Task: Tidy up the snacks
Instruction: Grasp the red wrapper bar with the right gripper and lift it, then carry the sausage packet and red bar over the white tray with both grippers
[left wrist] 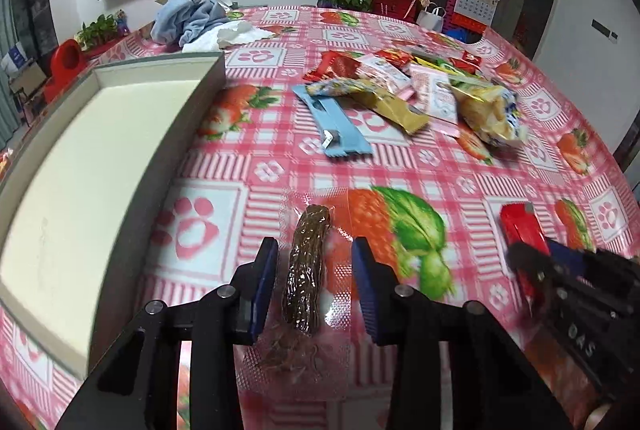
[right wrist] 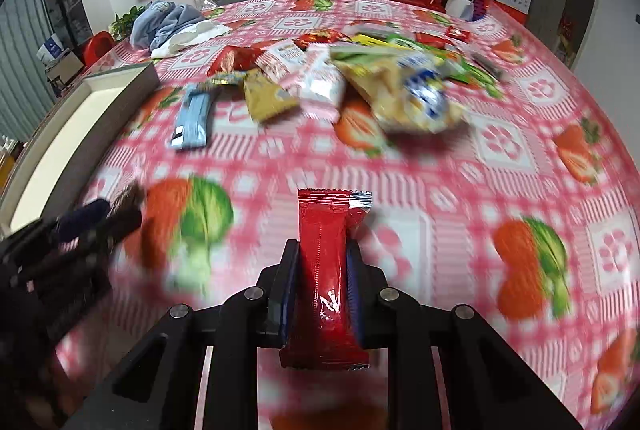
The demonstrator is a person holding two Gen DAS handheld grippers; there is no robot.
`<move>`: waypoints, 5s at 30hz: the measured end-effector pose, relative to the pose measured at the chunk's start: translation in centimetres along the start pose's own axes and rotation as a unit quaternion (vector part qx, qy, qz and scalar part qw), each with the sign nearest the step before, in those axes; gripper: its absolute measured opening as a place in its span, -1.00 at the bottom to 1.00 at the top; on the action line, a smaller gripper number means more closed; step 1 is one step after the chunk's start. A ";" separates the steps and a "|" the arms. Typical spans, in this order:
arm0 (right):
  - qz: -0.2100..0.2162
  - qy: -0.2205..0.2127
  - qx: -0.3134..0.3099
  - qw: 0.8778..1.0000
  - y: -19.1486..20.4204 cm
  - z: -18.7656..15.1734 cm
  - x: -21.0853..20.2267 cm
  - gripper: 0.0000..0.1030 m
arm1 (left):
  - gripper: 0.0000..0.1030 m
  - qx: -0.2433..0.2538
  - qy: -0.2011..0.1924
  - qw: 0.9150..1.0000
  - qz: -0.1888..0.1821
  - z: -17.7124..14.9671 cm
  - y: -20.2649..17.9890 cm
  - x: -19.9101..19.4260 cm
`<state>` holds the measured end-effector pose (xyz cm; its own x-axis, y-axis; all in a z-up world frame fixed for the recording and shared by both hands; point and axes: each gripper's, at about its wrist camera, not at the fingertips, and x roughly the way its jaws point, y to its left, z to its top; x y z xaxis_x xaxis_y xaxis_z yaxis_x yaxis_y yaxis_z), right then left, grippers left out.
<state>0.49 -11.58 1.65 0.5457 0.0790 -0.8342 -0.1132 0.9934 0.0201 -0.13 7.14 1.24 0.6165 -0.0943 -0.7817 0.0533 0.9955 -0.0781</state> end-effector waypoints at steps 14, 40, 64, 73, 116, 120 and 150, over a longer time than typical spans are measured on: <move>-0.011 -0.033 -0.010 0.999 -1.0 -4.5 -2.2 -0.55 | -0.30 0.021 -0.010 1.000 0.012 -2.0 -2.6 -1.4; 0.004 -0.025 -0.035 0.999 -1.0 -4.4 -2.1 -0.55 | -0.27 0.059 0.004 0.997 0.059 -1.8 -4.3 -0.9; 0.084 -0.008 -0.032 0.996 2.7 -0.9 -6.9 -0.56 | -0.26 0.014 0.019 0.999 0.031 1.0 -0.7 -7.4; 0.119 -0.033 -0.057 0.991 7.5 2.3 -9.6 -0.56 | -0.26 -0.031 0.015 0.997 0.068 1.7 6.0 -9.0; 0.183 0.043 -0.137 0.973 24.3 5.0 -0.8 -0.56 | -0.25 -0.071 0.068 0.985 0.144 -0.2 18.3 -4.7; 0.182 0.057 -0.133 0.973 23.4 3.3 -0.9 -0.56 | -0.25 -0.088 0.070 0.986 0.124 -0.9 18.5 -5.5; 0.186 0.027 -0.112 0.976 23.5 11.2 -0.4 -0.56 | -0.25 -0.075 0.097 0.986 0.112 4.5 19.4 -2.7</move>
<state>6.90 12.68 8.68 0.3883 0.4193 -0.8206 -0.4768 0.8535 0.2105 2.81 26.70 4.60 0.4376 0.1137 -0.8919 -0.1937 0.9806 0.0300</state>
